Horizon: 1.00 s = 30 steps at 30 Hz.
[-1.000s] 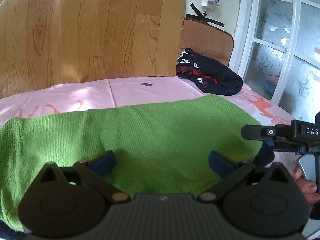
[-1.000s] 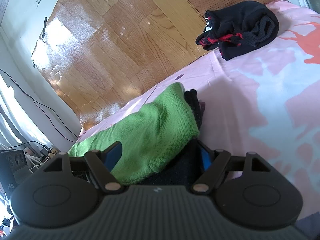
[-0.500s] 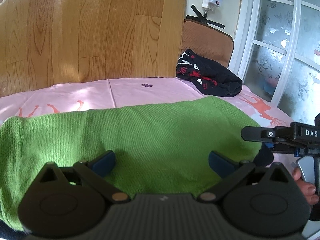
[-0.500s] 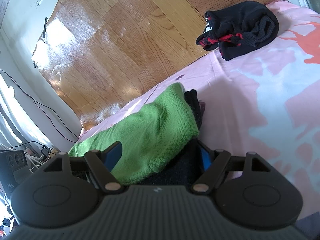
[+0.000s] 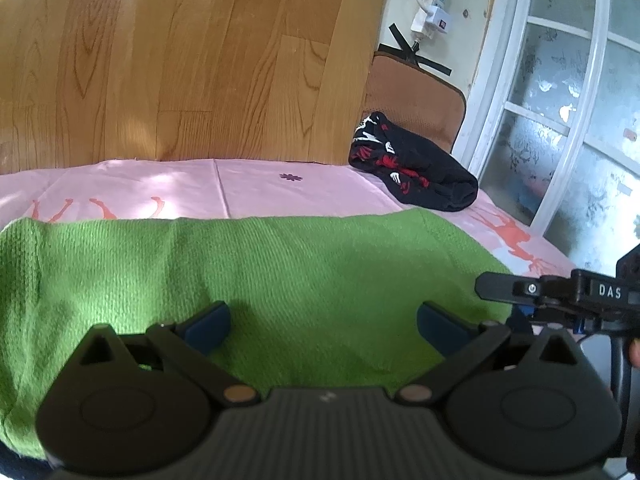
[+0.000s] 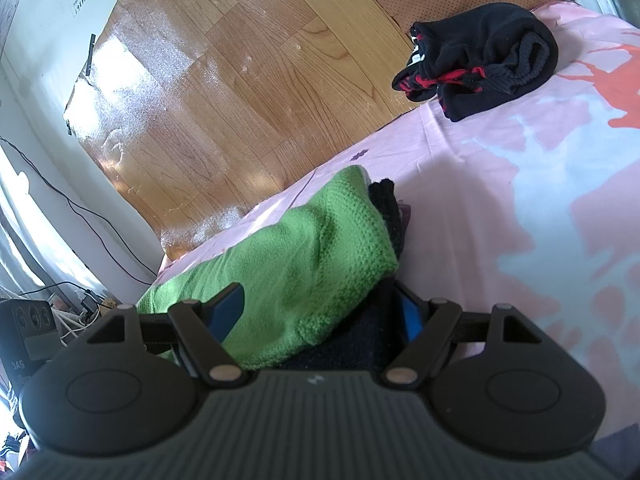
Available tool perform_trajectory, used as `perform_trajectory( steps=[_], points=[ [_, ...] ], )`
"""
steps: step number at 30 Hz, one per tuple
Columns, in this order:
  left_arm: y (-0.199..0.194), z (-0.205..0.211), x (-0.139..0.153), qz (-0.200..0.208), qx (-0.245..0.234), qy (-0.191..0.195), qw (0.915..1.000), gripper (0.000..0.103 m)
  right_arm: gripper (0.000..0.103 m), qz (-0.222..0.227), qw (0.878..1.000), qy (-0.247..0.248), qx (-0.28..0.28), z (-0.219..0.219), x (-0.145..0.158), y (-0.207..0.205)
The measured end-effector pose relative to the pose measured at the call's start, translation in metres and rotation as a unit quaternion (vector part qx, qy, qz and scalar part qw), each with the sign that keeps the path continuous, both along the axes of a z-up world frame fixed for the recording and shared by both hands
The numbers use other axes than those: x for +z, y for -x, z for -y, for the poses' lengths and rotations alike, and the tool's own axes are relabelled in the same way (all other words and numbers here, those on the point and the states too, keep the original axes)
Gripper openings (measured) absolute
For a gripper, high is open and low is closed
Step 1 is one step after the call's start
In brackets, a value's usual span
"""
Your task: Fold small clothes
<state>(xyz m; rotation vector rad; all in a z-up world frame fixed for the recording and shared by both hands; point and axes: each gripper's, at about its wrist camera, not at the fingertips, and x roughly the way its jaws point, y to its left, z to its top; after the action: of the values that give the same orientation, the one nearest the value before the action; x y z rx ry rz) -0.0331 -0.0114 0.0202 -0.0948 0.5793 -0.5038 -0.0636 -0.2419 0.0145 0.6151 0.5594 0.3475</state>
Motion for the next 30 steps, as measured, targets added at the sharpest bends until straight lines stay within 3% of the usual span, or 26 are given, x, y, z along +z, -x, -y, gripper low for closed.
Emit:
perform_trajectory(
  steps=[13,24,30],
  points=[
    [0.0037,-0.0004,-0.0010,0.018,0.030,0.015,0.9993,0.103,0.080,0.000,1.000,0.000,-0.001,0.0002,0.0002,0.0006],
    [0.0007,-0.0041,0.0030,0.011,0.048,0.014,0.9987,0.103,0.080,0.000,1.000,0.000,-0.001,0.0000,0.0005,0.0009],
    [0.0002,-0.0027,0.0047,0.012,0.053,-0.007,0.9985,0.103,0.080,0.000,1.000,0.000,-0.001,0.0001,0.0006,0.0012]
  ],
)
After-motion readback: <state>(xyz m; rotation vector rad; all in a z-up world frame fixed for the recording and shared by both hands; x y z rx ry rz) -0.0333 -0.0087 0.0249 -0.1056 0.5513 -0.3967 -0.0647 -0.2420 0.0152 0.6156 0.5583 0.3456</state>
